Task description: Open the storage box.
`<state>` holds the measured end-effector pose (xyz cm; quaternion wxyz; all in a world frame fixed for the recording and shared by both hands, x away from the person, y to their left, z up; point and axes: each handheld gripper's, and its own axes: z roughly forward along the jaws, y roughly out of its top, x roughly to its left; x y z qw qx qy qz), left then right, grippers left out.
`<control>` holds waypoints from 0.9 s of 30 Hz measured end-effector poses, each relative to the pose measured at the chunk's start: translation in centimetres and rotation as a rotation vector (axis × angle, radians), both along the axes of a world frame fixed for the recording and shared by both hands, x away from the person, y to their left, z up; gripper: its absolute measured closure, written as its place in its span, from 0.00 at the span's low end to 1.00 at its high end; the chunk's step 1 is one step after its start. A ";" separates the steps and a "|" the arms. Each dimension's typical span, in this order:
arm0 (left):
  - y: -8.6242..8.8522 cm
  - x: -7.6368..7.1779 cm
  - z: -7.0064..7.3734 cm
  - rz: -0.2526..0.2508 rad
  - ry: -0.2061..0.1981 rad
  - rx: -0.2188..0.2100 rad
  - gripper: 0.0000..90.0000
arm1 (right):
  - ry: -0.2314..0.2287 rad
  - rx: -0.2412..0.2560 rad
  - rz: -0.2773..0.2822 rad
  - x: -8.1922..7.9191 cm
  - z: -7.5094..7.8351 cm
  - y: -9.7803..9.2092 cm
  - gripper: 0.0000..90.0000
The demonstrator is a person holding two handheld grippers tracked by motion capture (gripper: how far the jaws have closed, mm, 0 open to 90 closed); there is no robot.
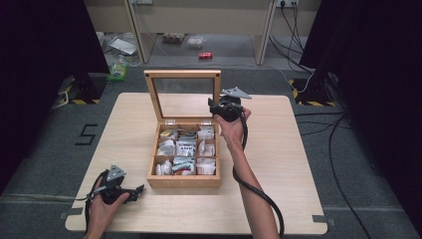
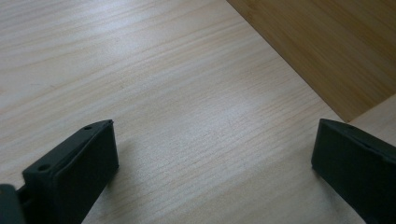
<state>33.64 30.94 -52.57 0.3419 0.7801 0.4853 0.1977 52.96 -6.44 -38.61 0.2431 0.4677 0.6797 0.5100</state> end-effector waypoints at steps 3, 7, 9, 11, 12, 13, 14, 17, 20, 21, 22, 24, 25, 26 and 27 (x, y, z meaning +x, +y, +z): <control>0.0 0.0 0.0 -0.001 0.001 0.000 0.00 | 0.000 -0.016 -0.004 0.0 0.0 -0.1 0.59; 0.0 0.0 0.0 -0.001 0.000 -0.001 0.00 | 0.002 -0.013 -0.003 0.0 0.0 -0.2 0.59; 0.0 0.0 0.0 -0.001 0.000 -0.001 0.00 | 0.006 -0.016 -0.001 -0.1 -0.1 -0.2 0.59; 0.0 0.0 0.0 -0.001 0.001 -0.001 0.00 | 0.007 -0.017 0.002 -0.2 0.0 -0.3 0.59; 0.0 0.0 0.0 -0.001 0.001 -0.001 0.00 | 0.004 -0.017 0.004 -0.2 0.0 -0.3 0.59; 0.0 0.0 0.0 0.000 0.001 -0.001 0.00 | 0.004 -0.014 0.005 -0.3 0.0 -0.4 0.59; 0.0 0.0 0.0 -0.001 0.001 -0.001 0.00 | 0.004 -0.015 0.006 -0.3 0.0 -0.4 0.59; 0.0 0.0 0.0 -0.001 0.001 -0.001 0.00 | 0.005 -0.015 0.012 -0.6 0.1 -0.5 0.59; 0.0 0.0 0.0 0.000 0.001 -0.001 0.00 | 0.013 -0.010 0.028 -1.1 0.3 -0.6 0.58; 0.0 0.0 0.0 -0.001 0.001 -0.001 0.00 | 0.013 -0.010 0.028 -1.1 0.3 -0.6 0.58; 0.0 0.0 0.0 -0.001 0.001 -0.001 0.00 | 0.014 -0.010 0.032 -1.2 0.3 -0.7 0.58; 0.0 0.0 0.0 -0.001 0.001 -0.001 0.00 | 0.021 -0.012 0.040 -1.6 0.4 -0.7 0.58; 0.0 0.0 0.0 -0.001 0.001 -0.001 0.00 | 0.022 -0.010 0.042 -1.7 0.4 -0.8 0.57; 0.0 0.0 0.0 -0.001 0.000 -0.001 0.00 | 0.027 -0.013 0.049 -1.9 0.5 -0.8 0.57; 0.0 0.0 0.0 -0.001 0.001 -0.001 0.00 | 0.031 -0.020 0.057 -2.1 0.5 -0.8 0.57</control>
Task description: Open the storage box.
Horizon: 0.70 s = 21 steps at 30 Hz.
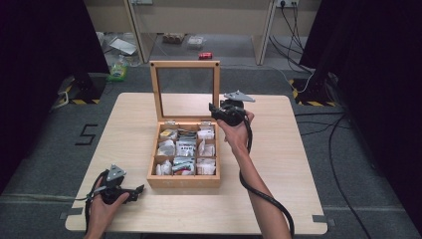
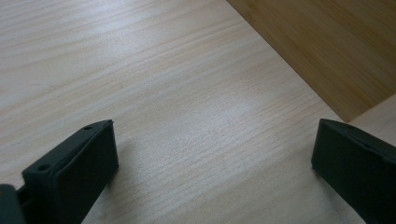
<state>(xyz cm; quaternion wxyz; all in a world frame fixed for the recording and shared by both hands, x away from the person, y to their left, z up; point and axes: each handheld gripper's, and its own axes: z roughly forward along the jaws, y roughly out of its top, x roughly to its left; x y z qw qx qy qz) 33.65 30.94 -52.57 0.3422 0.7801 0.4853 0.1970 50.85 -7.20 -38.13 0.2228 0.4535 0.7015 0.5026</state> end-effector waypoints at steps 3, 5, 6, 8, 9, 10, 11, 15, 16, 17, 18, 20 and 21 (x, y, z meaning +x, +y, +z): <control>0.0 0.0 0.0 0.000 0.000 0.000 0.00 | 0.006 -0.008 0.016 -0.5 0.0 0.0 0.57; 0.0 0.0 0.0 0.000 0.000 0.000 0.00 | 0.021 -0.008 0.023 -0.8 -0.1 0.0 0.57; 0.0 0.0 0.0 0.000 0.000 0.000 0.00 | 0.028 -0.011 0.029 -1.0 -0.2 0.0 0.57; 0.0 0.0 0.0 0.000 0.000 0.000 0.00 | 0.038 -0.015 0.035 -1.3 -0.3 0.0 0.56; 0.0 0.0 0.0 0.000 0.000 0.000 0.00 | 0.041 -0.015 0.037 -1.4 -0.4 -0.1 0.56; 0.0 0.0 0.0 0.000 0.000 0.000 0.00 | 0.044 -0.015 0.042 -1.6 -0.5 -0.1 0.56; 0.0 0.0 0.0 0.000 0.000 0.000 0.00 | 0.051 -0.018 0.046 -1.7 -0.6 -0.1 0.56; 0.0 0.0 0.0 0.000 0.000 0.000 0.00 | 0.061 -0.019 0.061 -2.3 -0.9 -0.1 0.56; 0.0 0.0 0.0 0.000 0.000 0.000 0.00 | 0.066 -0.019 0.064 -2.5 -1.0 -0.1 0.56; 0.0 0.0 0.0 0.000 0.000 0.000 0.00 | 0.068 -0.022 0.068 -2.6 -1.1 -0.1 0.56; 0.0 0.0 0.0 0.000 0.000 0.000 0.00 | 0.073 -0.022 0.071 -2.7 -1.1 0.0 0.56; 0.0 0.0 0.0 0.000 0.000 0.000 0.00 | 0.073 -0.019 0.074 -3.0 -1.2 -0.1 0.56; 0.0 0.0 0.0 0.000 0.000 0.000 0.00 | 0.070 -0.015 0.074 -3.1 -1.2 -0.1 0.56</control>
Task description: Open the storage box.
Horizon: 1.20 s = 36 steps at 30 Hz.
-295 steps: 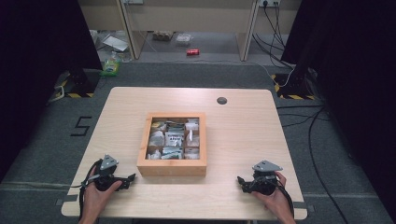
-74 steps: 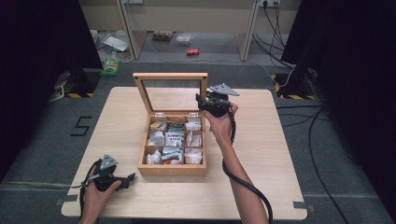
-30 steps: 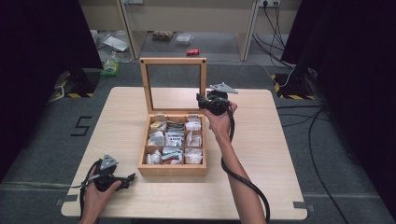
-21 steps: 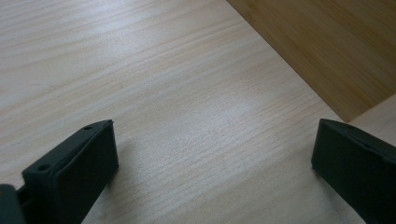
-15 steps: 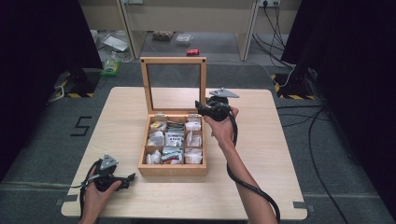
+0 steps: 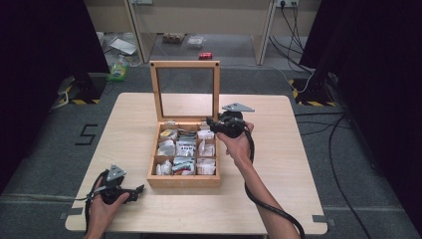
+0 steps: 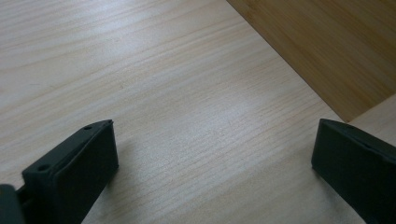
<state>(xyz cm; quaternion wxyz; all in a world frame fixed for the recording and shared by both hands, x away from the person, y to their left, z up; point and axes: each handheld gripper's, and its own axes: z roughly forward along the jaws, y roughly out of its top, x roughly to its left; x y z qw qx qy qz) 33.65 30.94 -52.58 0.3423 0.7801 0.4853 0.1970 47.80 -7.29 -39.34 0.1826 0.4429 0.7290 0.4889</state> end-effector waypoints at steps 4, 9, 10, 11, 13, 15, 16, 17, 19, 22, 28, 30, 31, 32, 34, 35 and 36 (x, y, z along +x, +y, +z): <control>0.0 0.0 0.0 0.000 0.000 0.000 0.00 | 0.009 -0.002 0.007 -0.4 -0.2 0.0 0.55; 0.0 0.0 0.0 0.000 0.000 0.000 0.00 | 0.021 0.003 0.025 -1.2 -0.5 0.0 0.55; 0.0 0.0 0.0 0.000 0.000 0.000 0.00 | 0.021 0.002 0.028 -1.4 -0.5 0.0 0.54; 0.0 0.0 0.0 0.000 0.000 0.000 0.00 | 0.021 0.002 0.031 -1.6 -0.6 0.0 0.54; 0.0 0.0 0.0 0.000 0.000 0.000 0.00 | 0.025 0.007 0.035 -1.8 -0.7 0.0 0.54; 0.0 0.0 0.0 0.000 0.000 0.000 0.00 | 0.029 0.006 0.042 -2.0 -0.8 0.0 0.54; 0.0 0.0 0.0 0.000 0.000 0.000 0.00 | 0.029 0.008 0.048 -2.1 -0.9 0.0 0.54; 0.0 0.0 0.0 0.000 0.000 0.000 0.00 | 0.032 0.008 0.049 -2.3 -1.0 0.0 0.54; 0.0 0.0 0.0 0.000 0.000 0.000 0.00 | 0.037 0.010 0.052 -2.5 -1.2 0.0 0.54; 0.0 0.0 0.0 0.000 0.000 0.000 0.00 | 0.044 0.014 0.062 -2.8 -1.5 -0.1 0.54; 0.0 0.0 0.0 0.000 0.000 0.000 0.00 | 0.058 0.016 0.080 -3.8 -1.9 -0.1 0.53; 0.0 0.0 0.0 0.000 0.000 0.001 0.00 | 0.061 0.017 0.086 -4.0 -2.0 -0.1 0.53; 0.0 0.0 0.0 0.000 0.000 0.000 0.00 | 0.066 0.022 0.090 -4.3 -2.0 -0.1 0.53; 0.0 0.0 0.0 0.000 0.000 0.000 0.00 | 0.065 0.021 0.095 -4.4 -2.0 -0.1 0.53; 0.0 0.0 0.0 0.001 0.000 0.000 0.00 | 0.064 0.018 0.098 -4.7 -2.1 0.0 0.52; 0.0 0.0 0.0 0.001 0.000 0.000 0.00 | 0.065 0.016 0.101 -4.9 -2.1 0.0 0.52; 0.0 0.0 0.0 0.001 0.000 0.001 0.00 | 0.064 0.017 0.102 -5.0 -2.2 0.0 0.52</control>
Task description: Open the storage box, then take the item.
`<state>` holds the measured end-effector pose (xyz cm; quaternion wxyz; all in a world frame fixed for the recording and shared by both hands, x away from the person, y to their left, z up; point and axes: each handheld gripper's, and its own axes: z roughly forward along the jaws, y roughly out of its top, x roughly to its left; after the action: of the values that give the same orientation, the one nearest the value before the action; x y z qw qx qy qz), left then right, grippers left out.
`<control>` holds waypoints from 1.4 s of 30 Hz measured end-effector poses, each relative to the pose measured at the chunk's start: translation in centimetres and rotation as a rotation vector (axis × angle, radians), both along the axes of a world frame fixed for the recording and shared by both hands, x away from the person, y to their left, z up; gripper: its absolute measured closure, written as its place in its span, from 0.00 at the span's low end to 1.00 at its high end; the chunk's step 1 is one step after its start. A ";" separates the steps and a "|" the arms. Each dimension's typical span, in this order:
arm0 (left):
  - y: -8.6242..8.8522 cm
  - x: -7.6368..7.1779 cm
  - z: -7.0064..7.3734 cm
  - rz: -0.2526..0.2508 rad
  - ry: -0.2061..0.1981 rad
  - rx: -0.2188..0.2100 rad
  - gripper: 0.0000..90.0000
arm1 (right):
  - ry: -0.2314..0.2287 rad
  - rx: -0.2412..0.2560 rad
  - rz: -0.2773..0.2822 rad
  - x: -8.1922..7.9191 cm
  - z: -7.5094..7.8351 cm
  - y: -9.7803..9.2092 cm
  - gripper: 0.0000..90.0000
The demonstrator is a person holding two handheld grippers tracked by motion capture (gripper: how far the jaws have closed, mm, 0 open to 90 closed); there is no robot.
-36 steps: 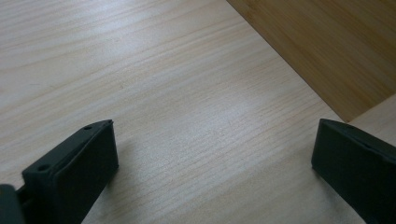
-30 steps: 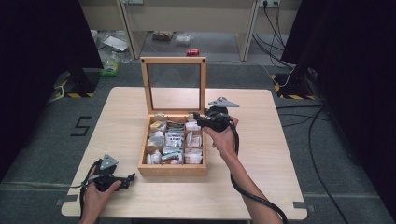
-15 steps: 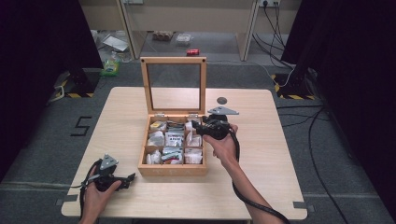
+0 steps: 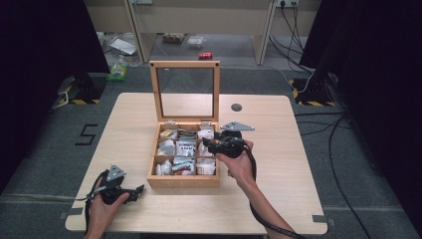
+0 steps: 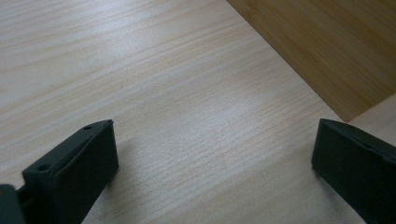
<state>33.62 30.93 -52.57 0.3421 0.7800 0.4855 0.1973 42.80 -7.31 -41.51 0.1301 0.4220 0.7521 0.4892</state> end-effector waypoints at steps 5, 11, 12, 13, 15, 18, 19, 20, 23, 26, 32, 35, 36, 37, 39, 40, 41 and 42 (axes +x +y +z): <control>0.0 0.0 0.0 0.000 0.000 0.000 0.00 | 0.011 0.001 0.016 -0.7 -0.4 -0.1 0.52; 0.0 0.0 0.0 0.000 0.000 0.002 0.00 | 0.019 0.008 0.021 -1.4 -0.9 -0.2 0.52; 0.0 -0.1 0.0 0.000 0.000 0.003 0.00 | 0.019 0.010 0.022 -1.5 -0.9 -0.2 0.52; 0.0 -0.1 0.0 0.000 -0.001 0.003 0.00 | 0.021 0.011 0.023 -1.5 -1.0 -0.2 0.52; 0.0 -0.1 0.0 0.001 0.000 0.002 0.00 | 0.022 0.017 0.026 -1.7 -1.2 -0.3 0.52; 0.0 -0.1 0.0 0.001 0.000 0.002 0.00 | 0.023 0.017 0.031 -2.0 -1.2 -0.3 0.51; 0.0 -0.1 0.0 0.001 0.000 0.002 0.00 | 0.024 0.016 0.031 -2.1 -1.2 -0.3 0.51; 0.0 -0.1 0.0 0.001 0.000 0.002 0.00 | 0.027 0.016 0.031 -2.2 -1.2 -0.2 0.51; 0.0 -0.1 0.0 0.000 0.000 0.002 0.00 | 0.035 0.012 0.032 -2.3 -1.4 -0.2 0.51; 0.0 -0.1 0.0 0.000 0.000 0.002 0.00 | 0.043 0.011 0.033 -2.3 -1.7 0.0 0.51; 0.0 -0.1 0.0 0.001 0.000 0.002 0.00 | 0.061 0.001 0.032 -2.1 -2.2 0.5 0.51; 0.0 -0.1 0.0 0.001 0.000 0.002 0.00 | 0.069 -0.009 0.030 -1.9 -2.5 0.9 0.51; 0.0 -0.1 0.0 0.000 0.000 0.002 0.00 | 0.070 -0.014 0.029 -1.7 -2.6 1.0 0.51; 0.0 -0.1 0.0 0.001 0.000 0.002 0.00 | 0.076 -0.017 0.025 -1.5 -2.7 1.1 0.51; 0.0 -0.1 0.0 0.001 0.000 0.002 0.00 | 0.079 -0.024 0.020 -1.2 -2.9 1.3 0.52; 0.0 -0.1 0.0 0.000 0.000 0.002 0.00 | 0.083 -0.027 0.017 -1.0 -3.0 1.5 0.53; 0.0 -0.1 0.0 0.001 0.000 0.002 0.00 | 0.090 -0.030 0.014 -0.8 -3.1 1.6 0.54; 0.0 -0.1 0.0 0.001 0.000 0.002 0.00 | 0.095 -0.034 0.010 -0.6 -3.2 1.7 0.55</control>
<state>33.50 30.93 -52.57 0.3413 0.7802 0.4854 0.1981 42.18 -5.63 -44.73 0.0991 0.4389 0.7676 0.4564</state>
